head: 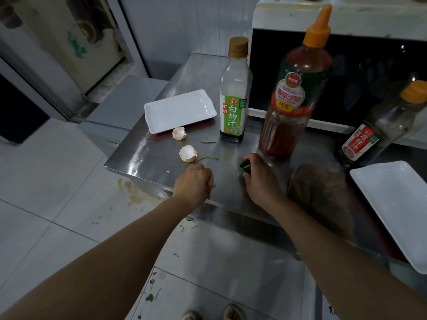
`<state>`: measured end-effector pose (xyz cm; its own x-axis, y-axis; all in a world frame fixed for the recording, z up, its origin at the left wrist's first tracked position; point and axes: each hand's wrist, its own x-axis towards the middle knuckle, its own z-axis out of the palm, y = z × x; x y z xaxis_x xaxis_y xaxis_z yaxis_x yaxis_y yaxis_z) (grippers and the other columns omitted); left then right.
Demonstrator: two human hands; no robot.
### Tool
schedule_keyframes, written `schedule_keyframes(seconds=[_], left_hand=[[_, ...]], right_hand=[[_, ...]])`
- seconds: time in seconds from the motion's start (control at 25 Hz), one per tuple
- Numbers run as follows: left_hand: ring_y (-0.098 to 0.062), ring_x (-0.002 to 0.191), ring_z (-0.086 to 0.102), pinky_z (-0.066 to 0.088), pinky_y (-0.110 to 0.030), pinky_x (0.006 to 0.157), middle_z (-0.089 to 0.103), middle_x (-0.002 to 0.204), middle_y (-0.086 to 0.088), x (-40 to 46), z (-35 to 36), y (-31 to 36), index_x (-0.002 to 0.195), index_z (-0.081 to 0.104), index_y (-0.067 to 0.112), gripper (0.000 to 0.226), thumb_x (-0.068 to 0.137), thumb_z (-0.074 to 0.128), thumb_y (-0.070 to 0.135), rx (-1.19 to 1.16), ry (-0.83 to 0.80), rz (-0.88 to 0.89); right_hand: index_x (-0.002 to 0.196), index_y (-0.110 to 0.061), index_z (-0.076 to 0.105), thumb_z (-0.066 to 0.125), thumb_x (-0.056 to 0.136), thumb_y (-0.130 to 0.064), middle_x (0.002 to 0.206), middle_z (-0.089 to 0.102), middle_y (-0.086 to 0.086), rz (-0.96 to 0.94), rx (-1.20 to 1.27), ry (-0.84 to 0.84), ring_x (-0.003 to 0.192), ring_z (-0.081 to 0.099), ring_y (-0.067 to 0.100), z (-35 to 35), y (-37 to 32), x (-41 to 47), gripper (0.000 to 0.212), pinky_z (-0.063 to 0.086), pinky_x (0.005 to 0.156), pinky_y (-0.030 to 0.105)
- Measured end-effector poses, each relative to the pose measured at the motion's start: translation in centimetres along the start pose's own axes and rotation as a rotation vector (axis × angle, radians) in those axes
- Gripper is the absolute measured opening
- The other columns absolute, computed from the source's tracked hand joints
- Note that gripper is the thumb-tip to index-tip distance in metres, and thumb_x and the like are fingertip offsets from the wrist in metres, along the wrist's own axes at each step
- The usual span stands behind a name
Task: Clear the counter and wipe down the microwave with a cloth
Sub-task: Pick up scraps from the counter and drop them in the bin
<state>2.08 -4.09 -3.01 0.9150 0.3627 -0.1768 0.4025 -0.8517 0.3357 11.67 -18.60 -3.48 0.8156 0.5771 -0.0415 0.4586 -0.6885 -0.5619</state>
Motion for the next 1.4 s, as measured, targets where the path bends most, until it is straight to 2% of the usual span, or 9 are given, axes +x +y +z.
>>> schedule_keyframes(seconds=[0.2,0.48,0.6,0.72,0.88,1.08,1.2,1.28,1.4], left_hand=[[-0.026,0.080,0.059,0.052,-0.040,0.072,0.063,0.083,-0.007,-0.8,-1.0,-1.1,0.078,0.059,0.011,0.016,0.084,0.047,0.002,-0.147,0.085,-0.080],[-0.029,0.079,0.060,0.050,-0.039,0.069,0.066,0.082,-0.010,-1.8,-3.0,-3.0,0.088,0.060,0.010,0.004,0.085,0.058,0.009,-0.221,0.245,-0.112],[-0.030,0.080,0.061,0.052,-0.040,0.070,0.067,0.081,-0.009,-1.3,-2.8,-3.4,0.086,0.062,0.017,0.005,0.083,0.060,0.014,-0.278,0.313,-0.231],[-0.028,0.080,0.063,0.053,-0.039,0.070,0.068,0.081,-0.007,-0.4,-2.1,-3.1,0.081,0.062,0.018,0.003,0.081,0.064,0.016,-0.305,0.321,-0.271],[-0.031,0.084,0.063,0.054,-0.043,0.073,0.069,0.087,-0.011,0.9,-0.7,-2.3,0.086,0.066,0.013,0.006,0.084,0.062,0.018,-0.264,0.336,-0.311],[-0.023,0.089,0.063,0.054,-0.039,0.081,0.069,0.094,-0.007,1.4,-0.4,-2.6,0.089,0.072,0.011,0.009,0.083,0.065,0.012,-0.287,0.321,-0.366],[-0.020,0.089,0.063,0.055,-0.036,0.077,0.068,0.095,-0.003,1.4,-0.5,-2.4,0.084,0.071,0.014,0.008,0.084,0.063,0.011,-0.290,0.319,-0.455],[-0.020,0.088,0.062,0.051,-0.031,0.069,0.068,0.095,-0.001,1.3,-0.4,-1.8,0.081,0.069,0.019,0.009,0.083,0.062,0.014,-0.237,0.319,-0.500],[-0.021,0.090,0.061,0.050,-0.032,0.071,0.067,0.100,-0.001,1.5,-0.4,-0.7,0.082,0.070,0.024,0.008,0.082,0.064,0.019,-0.179,0.337,-0.452]], right_hand=[[0.124,-0.010,0.042,0.051,0.091,-0.005,0.127,0.051,0.014,0.002,0.015,0.006,0.116,0.049,0.027,0.0,-0.5,-0.4,0.034,0.038,0.088,0.030],[0.120,-0.010,0.047,0.052,0.090,-0.002,0.121,0.055,0.012,0.009,0.050,0.054,0.110,0.051,0.026,-1.0,-2.9,-1.7,0.032,0.034,0.080,0.024],[0.120,-0.010,0.048,0.053,0.090,-0.003,0.120,0.055,0.011,0.008,0.051,0.079,0.110,0.051,0.025,-1.0,-3.0,-1.7,0.031,0.033,0.080,0.023],[0.119,-0.010,0.048,0.052,0.091,-0.004,0.120,0.055,0.011,0.007,0.031,0.080,0.110,0.051,0.024,-0.6,-2.4,-0.9,0.029,0.031,0.078,0.022],[0.122,-0.013,0.047,0.052,0.092,-0.007,0.122,0.054,0.007,-0.023,0.055,0.055,0.112,0.051,0.020,-0.2,-1.3,0.9,0.031,0.033,0.081,0.022],[0.123,-0.012,0.046,0.054,0.091,-0.008,0.122,0.053,0.007,-0.101,0.049,-0.009,0.113,0.050,0.020,-0.3,0.5,2.5,0.033,0.034,0.083,0.022],[0.122,-0.013,0.046,0.054,0.091,-0.009,0.122,0.053,0.007,-0.107,0.062,-0.036,0.112,0.050,0.020,-0.2,1.1,3.2,0.032,0.035,0.083,0.023],[0.122,-0.014,0.047,0.054,0.091,-0.009,0.122,0.054,0.006,-0.106,0.067,-0.045,0.113,0.051,0.021,0.0,1.2,3.7,0.032,0.034,0.083,0.023],[0.120,-0.012,0.048,0.054,0.090,-0.008,0.121,0.055,0.008,-0.131,0.079,-0.050,0.111,0.051,0.023,-0.1,1.5,4.1,0.031,0.033,0.082,0.023]])
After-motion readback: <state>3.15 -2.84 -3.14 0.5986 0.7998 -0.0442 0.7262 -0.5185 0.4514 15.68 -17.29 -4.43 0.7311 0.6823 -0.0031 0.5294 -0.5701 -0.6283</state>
